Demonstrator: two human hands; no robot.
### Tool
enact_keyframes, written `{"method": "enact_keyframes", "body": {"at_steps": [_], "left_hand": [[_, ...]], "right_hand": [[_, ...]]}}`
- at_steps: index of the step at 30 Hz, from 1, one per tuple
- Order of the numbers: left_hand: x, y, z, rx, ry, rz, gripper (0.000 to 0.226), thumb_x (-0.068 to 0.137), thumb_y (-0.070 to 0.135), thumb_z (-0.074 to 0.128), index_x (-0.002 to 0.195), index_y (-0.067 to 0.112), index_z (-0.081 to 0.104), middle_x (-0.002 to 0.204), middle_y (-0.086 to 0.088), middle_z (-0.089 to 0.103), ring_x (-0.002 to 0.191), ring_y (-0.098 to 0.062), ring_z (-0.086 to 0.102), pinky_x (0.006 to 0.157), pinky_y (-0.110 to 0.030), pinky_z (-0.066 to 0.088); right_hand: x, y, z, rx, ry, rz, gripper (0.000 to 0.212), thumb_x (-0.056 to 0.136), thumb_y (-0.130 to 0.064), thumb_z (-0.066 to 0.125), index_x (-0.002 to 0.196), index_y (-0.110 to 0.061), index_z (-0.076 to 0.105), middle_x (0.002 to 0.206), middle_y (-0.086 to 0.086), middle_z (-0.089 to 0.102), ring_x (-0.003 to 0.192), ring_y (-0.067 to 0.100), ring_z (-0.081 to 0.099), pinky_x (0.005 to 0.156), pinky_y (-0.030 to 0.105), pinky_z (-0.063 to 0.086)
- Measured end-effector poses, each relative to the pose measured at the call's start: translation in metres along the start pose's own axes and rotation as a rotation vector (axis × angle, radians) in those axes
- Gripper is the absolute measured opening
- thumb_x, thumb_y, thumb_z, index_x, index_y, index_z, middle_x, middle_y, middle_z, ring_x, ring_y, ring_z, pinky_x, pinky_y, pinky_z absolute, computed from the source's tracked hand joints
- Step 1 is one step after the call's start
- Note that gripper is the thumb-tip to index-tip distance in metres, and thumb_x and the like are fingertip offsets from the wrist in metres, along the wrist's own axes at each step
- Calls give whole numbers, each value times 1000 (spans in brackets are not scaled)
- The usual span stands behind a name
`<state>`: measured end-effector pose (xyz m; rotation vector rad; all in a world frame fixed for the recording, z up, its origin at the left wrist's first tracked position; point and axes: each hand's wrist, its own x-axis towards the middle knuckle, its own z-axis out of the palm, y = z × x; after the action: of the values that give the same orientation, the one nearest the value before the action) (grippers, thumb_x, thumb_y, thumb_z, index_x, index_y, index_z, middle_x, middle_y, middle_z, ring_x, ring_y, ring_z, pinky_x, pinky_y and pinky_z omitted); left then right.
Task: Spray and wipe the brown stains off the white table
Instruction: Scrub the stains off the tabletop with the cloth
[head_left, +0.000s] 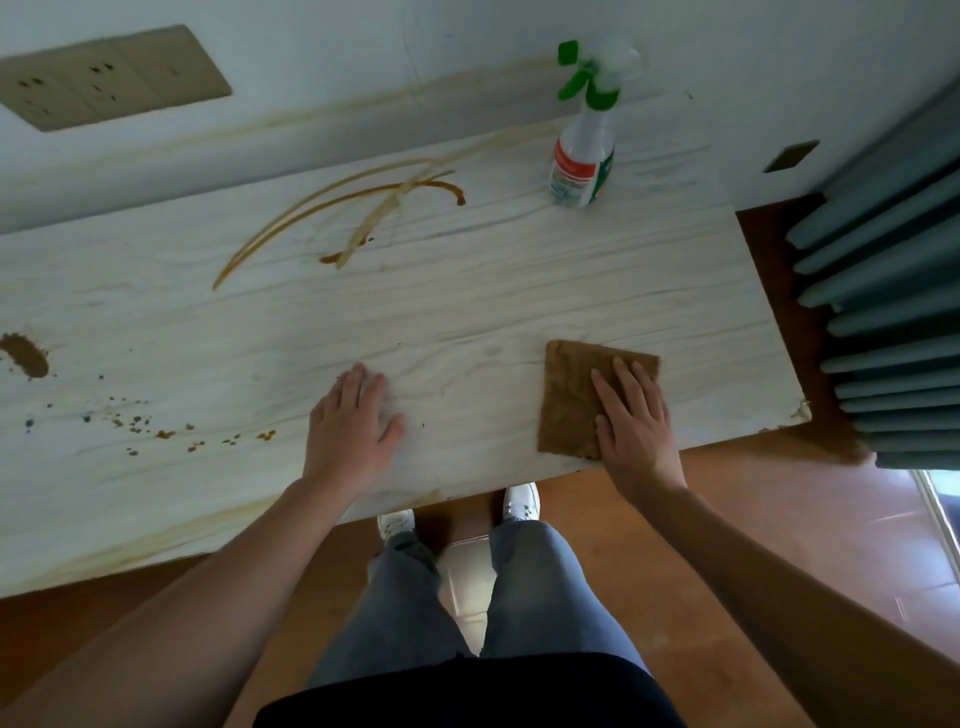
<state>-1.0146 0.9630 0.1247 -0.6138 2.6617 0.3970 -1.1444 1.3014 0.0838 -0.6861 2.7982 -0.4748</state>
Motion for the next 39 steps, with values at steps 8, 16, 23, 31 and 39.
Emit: {"method": "enact_keyframes", "body": {"at_steps": [8, 16, 23, 31, 39], "left_hand": [[-19, -76, -22, -30, 73, 28, 49, 104, 40, 44, 145, 15, 48, 158, -11, 39, 147, -30, 35, 119, -48, 30], [-57, -199, -36, -23, 106, -41, 49, 103, 44, 43, 143, 16, 49, 159, -10, 39, 145, -31, 38, 116, -50, 34], [-44, -255, -43, -24, 131, -54, 54, 103, 45, 44, 148, 15, 43, 163, -13, 31, 150, -33, 31, 117, -52, 33], [32, -230, -46, -14, 105, 9, 65, 103, 53, 35, 157, 17, 28, 168, -15, 16, 155, -35, 15, 123, -49, 20], [36, -211, -31, -23, 136, -77, 73, 101, 56, 38, 158, 13, 25, 168, -20, 9, 156, -39, 5, 126, -55, 9]], "right_hand": [[1, -108, 38, 26, 15, -31, 54, 99, -24, 31, 151, -15, 42, 160, 13, 33, 150, 32, 22, 122, 50, 21], [8, -263, 97, 36, -65, -127, 54, 97, -26, 33, 150, -20, 44, 161, 8, 33, 150, 29, 21, 122, 52, 22], [-9, -350, 128, -36, -127, -202, 53, 101, -30, 48, 152, -20, 41, 163, 7, 29, 153, 27, 17, 123, 43, 6], [12, -322, 116, -70, -147, -97, 57, 103, -37, 40, 157, -25, 28, 167, 2, 16, 155, 22, 8, 125, 45, 14], [101, -279, 83, -135, -53, 125, 59, 102, -31, 43, 157, -20, 27, 166, 8, 17, 154, 24, 8, 126, 40, 0]]}}
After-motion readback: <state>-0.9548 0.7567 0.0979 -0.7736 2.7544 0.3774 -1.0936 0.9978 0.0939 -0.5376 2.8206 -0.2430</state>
